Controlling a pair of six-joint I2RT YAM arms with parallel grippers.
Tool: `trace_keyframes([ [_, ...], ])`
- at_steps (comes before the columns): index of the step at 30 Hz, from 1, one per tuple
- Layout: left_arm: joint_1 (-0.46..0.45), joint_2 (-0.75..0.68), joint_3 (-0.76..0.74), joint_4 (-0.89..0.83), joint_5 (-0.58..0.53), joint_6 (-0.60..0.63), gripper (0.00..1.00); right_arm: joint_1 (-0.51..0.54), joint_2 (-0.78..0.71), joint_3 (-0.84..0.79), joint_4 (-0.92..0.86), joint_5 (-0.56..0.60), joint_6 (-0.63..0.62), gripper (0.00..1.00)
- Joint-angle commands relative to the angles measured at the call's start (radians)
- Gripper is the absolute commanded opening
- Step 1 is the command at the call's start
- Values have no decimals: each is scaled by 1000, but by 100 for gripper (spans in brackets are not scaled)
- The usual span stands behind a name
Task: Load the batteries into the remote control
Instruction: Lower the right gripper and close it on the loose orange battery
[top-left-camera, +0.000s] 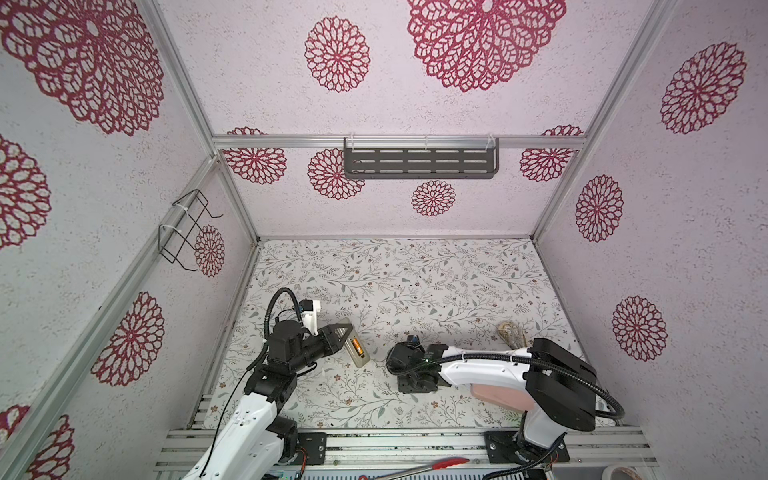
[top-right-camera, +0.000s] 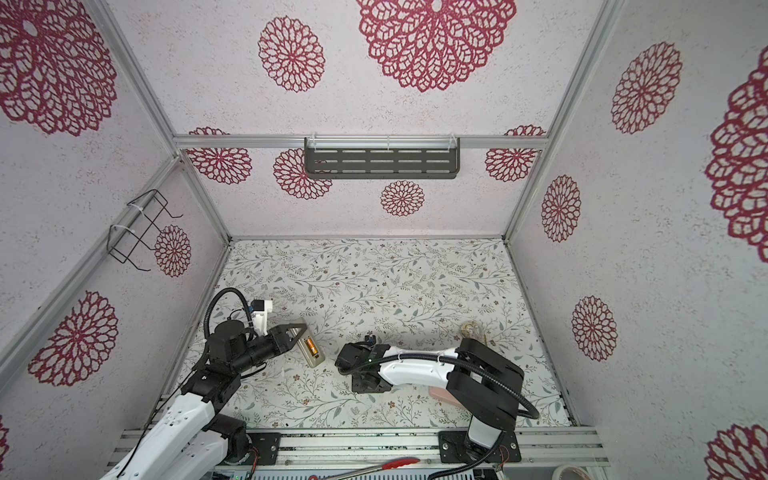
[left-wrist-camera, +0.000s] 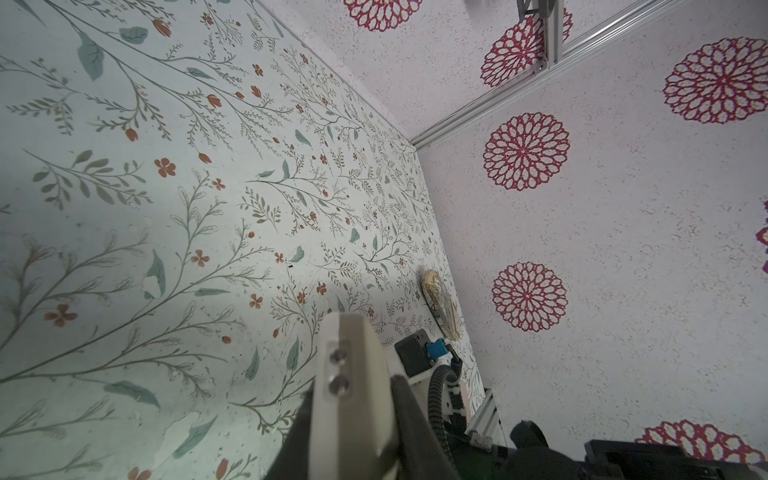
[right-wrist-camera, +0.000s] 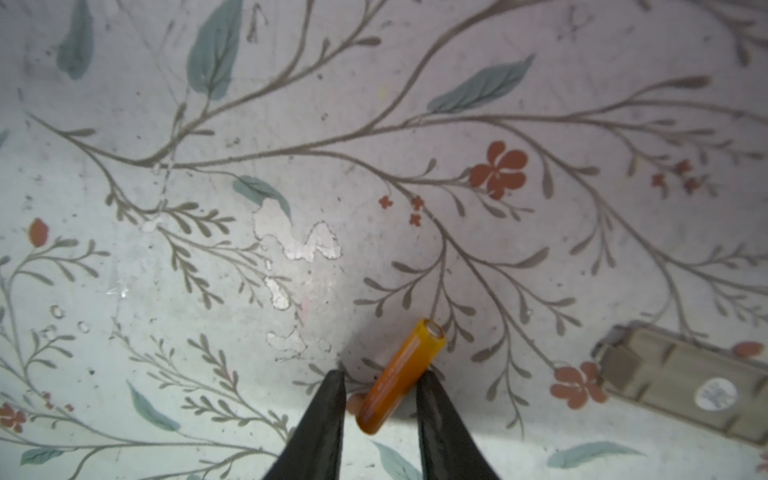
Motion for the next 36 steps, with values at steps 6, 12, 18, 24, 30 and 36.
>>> trace_keyframes([
  [6, 18, 7, -9, 59, 27, -17, 0, 30, 38, 33, -126, 40, -83, 20],
  [12, 20, 6, -7, 55, 27, -14, 0, 30, 42, 19, -108, 20, -188, 12],
  [18, 21, 6, -4, 47, 28, -10, 0, 30, 18, 15, -96, -7, -381, 9],
  [24, 20, 6, -2, 37, 26, -8, 0, 30, 26, 20, -119, -39, -460, 10],
  [30, 20, 2, -1, 31, 20, -3, 0, 30, 14, 16, -126, -72, -479, 17],
  [36, 18, -6, 1, 20, 16, 1, 0, 31, 8, 9, -127, -81, -470, 21],
])
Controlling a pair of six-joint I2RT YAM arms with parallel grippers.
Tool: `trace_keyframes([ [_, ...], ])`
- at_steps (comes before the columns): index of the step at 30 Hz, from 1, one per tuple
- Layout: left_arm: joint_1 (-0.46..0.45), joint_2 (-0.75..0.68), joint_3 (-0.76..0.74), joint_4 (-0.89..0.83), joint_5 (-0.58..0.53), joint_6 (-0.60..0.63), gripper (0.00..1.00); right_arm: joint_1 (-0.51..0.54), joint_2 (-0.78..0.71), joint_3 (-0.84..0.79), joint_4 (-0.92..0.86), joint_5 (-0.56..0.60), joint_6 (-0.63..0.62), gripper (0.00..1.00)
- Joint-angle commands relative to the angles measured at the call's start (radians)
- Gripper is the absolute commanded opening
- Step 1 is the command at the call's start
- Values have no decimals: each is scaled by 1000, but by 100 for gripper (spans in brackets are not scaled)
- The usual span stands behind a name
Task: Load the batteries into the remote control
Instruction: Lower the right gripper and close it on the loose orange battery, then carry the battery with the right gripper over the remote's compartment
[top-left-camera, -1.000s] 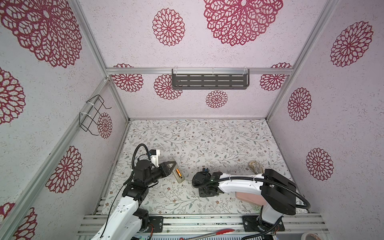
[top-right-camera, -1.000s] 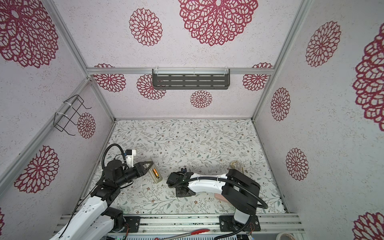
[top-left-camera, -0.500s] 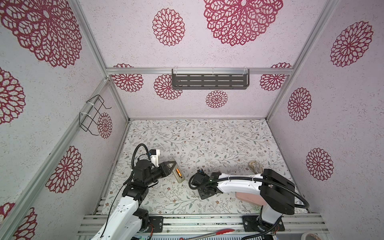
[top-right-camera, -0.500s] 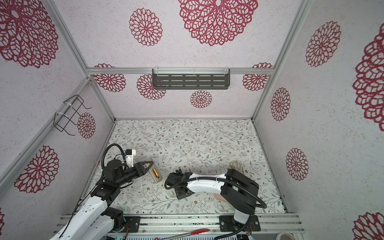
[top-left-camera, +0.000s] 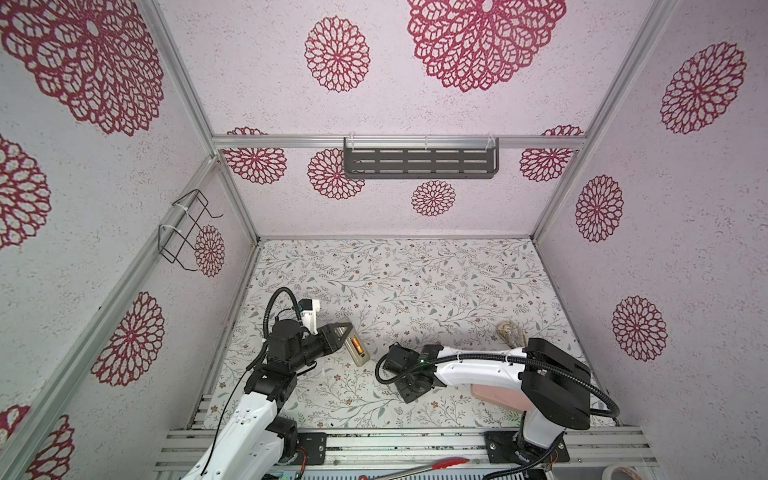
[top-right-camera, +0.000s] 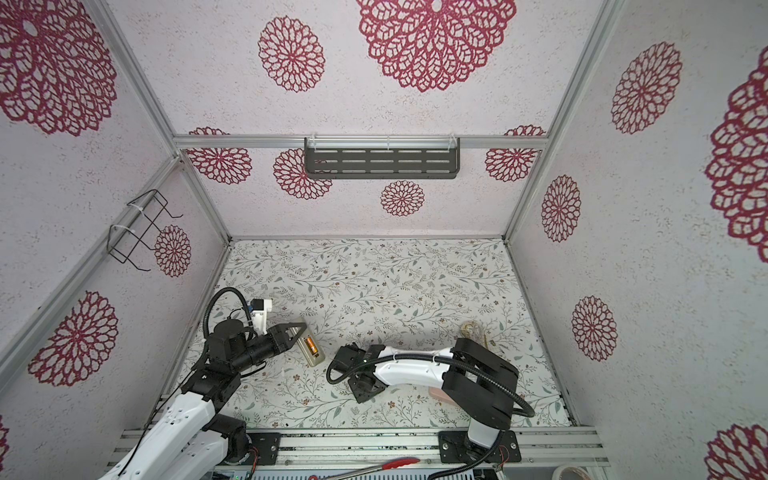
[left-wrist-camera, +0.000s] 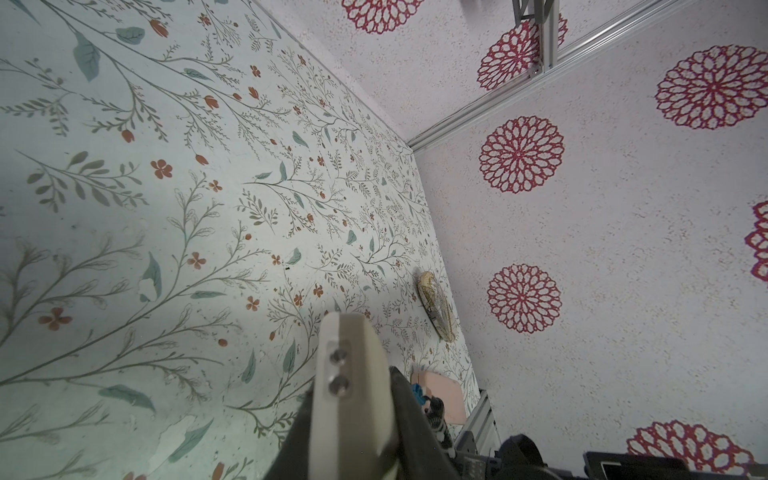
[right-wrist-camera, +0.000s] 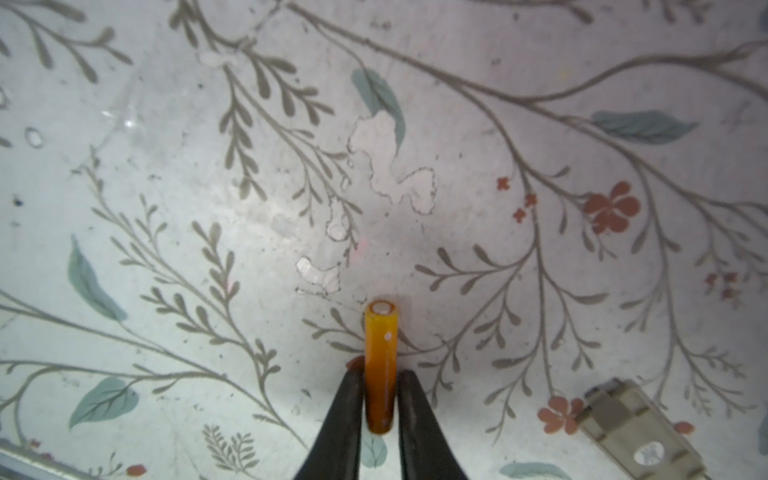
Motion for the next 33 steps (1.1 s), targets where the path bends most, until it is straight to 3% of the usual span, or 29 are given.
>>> trace_keyframes([
  [1, 7, -16, 1, 10, -2, 9, 0, 6, -16, -26, -56, -32, -9, 21],
  [16, 7, -16, 2, 9, -1, 9, 0, 0, -43, -37, -51, -11, -11, 13],
  [26, 7, 6, 13, 45, 39, -7, 0, 6, -266, -74, 81, 39, -74, 2],
  [33, -3, 39, 17, 113, 62, -25, 0, 41, -371, -6, 113, 42, -160, 0],
])
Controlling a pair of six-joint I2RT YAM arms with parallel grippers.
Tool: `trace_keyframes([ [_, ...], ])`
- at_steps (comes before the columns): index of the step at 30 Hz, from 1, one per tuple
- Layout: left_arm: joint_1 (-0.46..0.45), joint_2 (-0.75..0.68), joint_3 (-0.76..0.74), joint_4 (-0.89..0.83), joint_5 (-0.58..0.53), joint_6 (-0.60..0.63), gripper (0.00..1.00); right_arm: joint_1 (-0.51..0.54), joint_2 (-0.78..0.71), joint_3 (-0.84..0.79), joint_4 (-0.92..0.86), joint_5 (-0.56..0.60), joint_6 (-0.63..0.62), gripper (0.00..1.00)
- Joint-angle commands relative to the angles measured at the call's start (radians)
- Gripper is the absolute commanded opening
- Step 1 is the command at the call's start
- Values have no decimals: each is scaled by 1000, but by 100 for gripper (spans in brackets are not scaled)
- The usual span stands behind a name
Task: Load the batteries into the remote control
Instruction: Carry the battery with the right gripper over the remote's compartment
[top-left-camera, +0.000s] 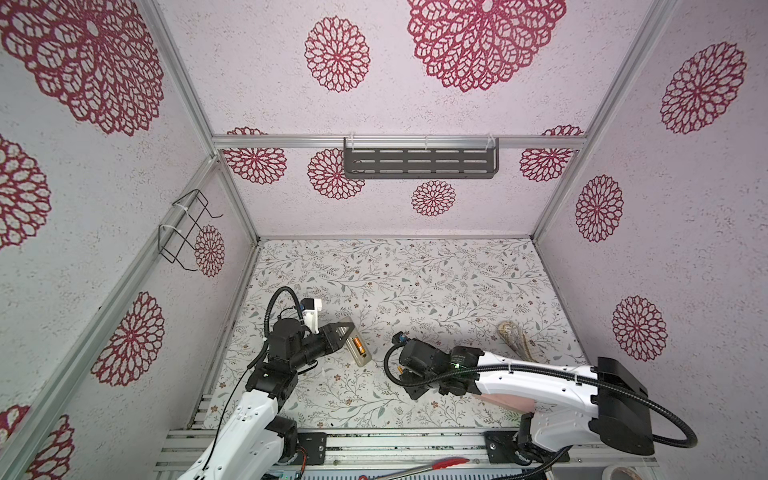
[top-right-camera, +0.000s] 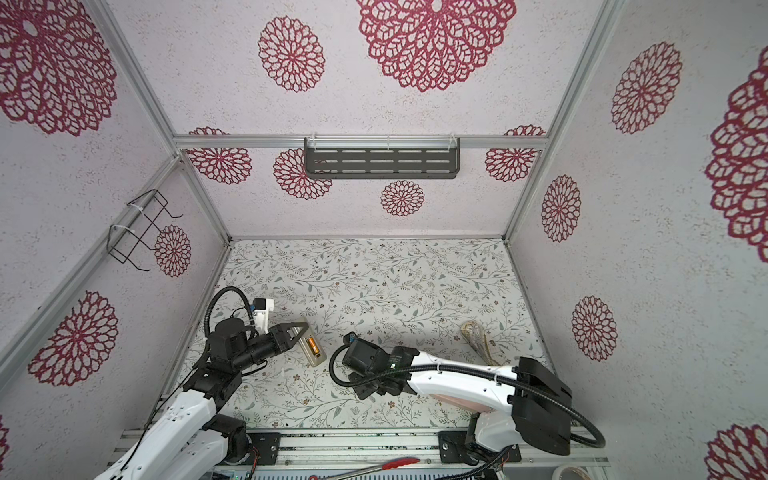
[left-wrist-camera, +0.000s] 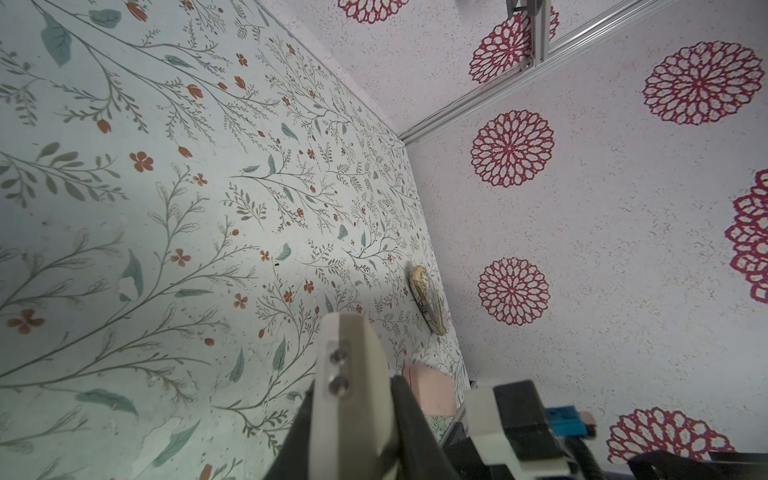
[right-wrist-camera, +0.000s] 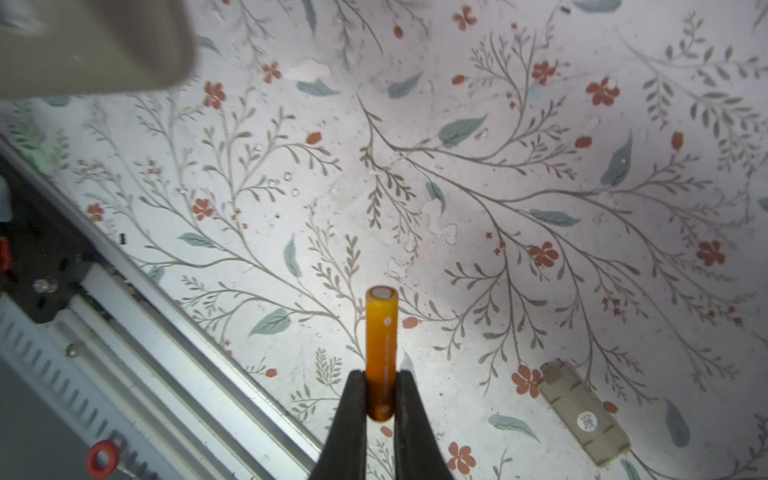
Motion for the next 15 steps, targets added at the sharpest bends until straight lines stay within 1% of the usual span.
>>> trace_keyframes([
  [1, -7, 11, 19, 76, 22, -11, 0, 13, -47, 69, 23, 26, -74, 0],
  [8, -69, 40, 35, 108, 4, 8, 0, 10, -25, 177, 31, 14, -153, 0],
  [15, -142, 55, 52, 115, -11, 31, 0, -5, 48, 286, 11, -33, -165, 0],
])
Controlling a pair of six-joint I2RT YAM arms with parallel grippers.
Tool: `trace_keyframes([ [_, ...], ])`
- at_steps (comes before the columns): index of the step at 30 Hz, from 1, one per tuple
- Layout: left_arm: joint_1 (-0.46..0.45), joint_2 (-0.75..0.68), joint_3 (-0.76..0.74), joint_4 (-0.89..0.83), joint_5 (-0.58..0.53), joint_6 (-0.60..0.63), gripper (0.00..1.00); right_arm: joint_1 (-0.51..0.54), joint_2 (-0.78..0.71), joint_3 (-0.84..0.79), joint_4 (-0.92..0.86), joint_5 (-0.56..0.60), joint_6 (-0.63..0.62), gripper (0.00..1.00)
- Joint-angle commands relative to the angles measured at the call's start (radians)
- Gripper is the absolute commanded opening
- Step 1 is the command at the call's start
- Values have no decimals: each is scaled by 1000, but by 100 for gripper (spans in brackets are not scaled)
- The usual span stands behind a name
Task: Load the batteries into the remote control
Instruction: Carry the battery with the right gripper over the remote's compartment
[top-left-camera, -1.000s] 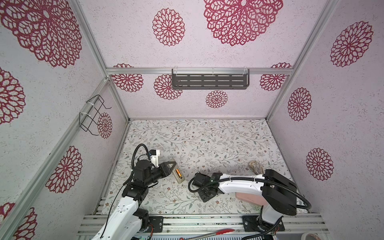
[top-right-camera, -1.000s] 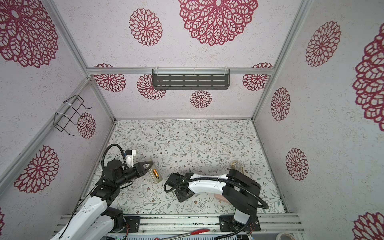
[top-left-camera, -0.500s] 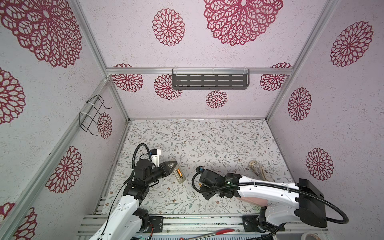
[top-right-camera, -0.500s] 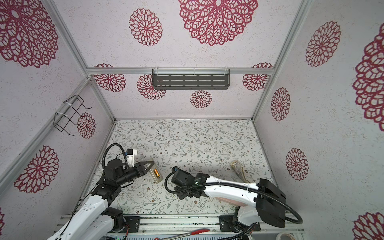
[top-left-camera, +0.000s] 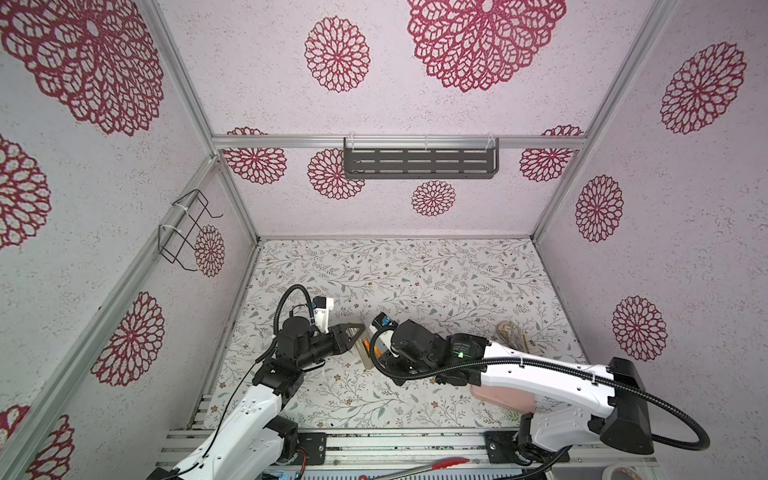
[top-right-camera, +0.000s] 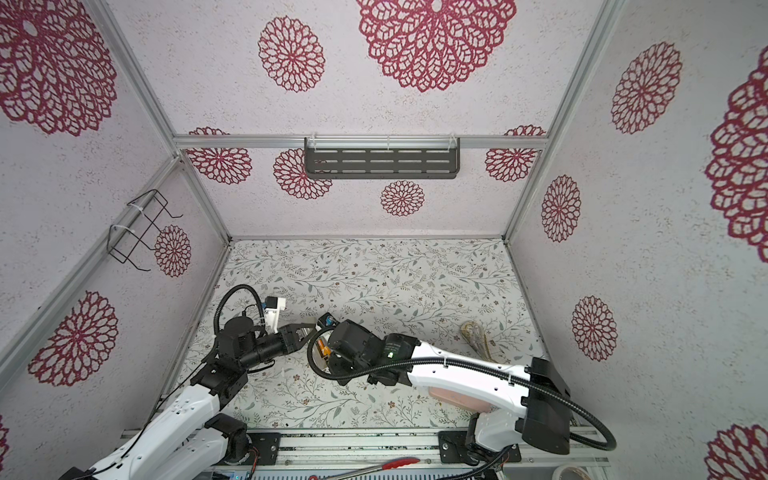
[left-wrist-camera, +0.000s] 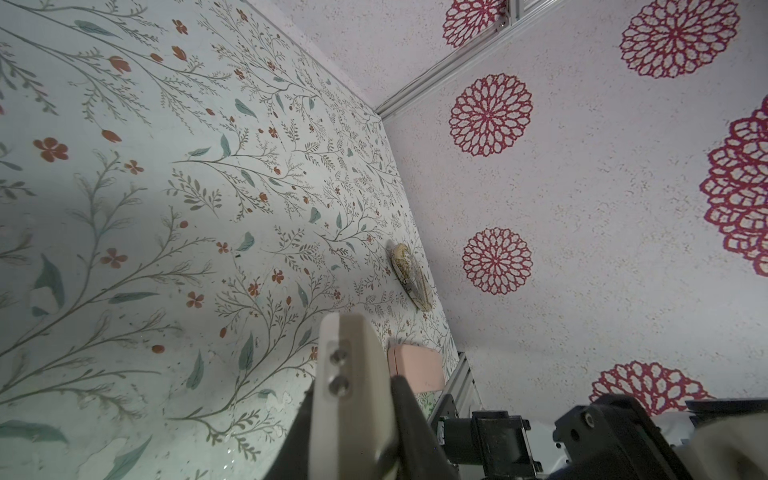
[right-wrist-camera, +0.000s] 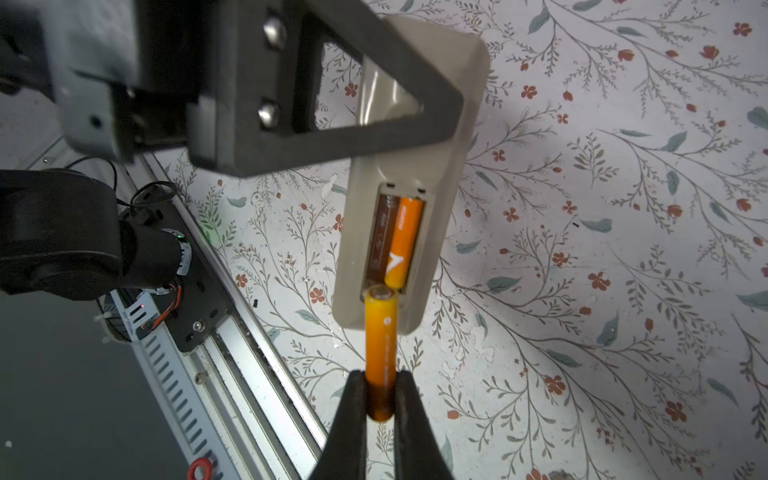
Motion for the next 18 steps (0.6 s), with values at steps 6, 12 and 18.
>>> trace_keyframes([
  [6, -80, 25, 38, 81, -19, 31, 0, -51, 12, 48, -33, -57, 8, 0],
  [12, -94, 43, 35, 115, -33, 29, 0, -63, 6, 31, -50, -73, 41, 0],
  [18, -95, 54, 26, 140, -35, 21, 0, -66, 14, 29, -59, -89, 54, 0],
])
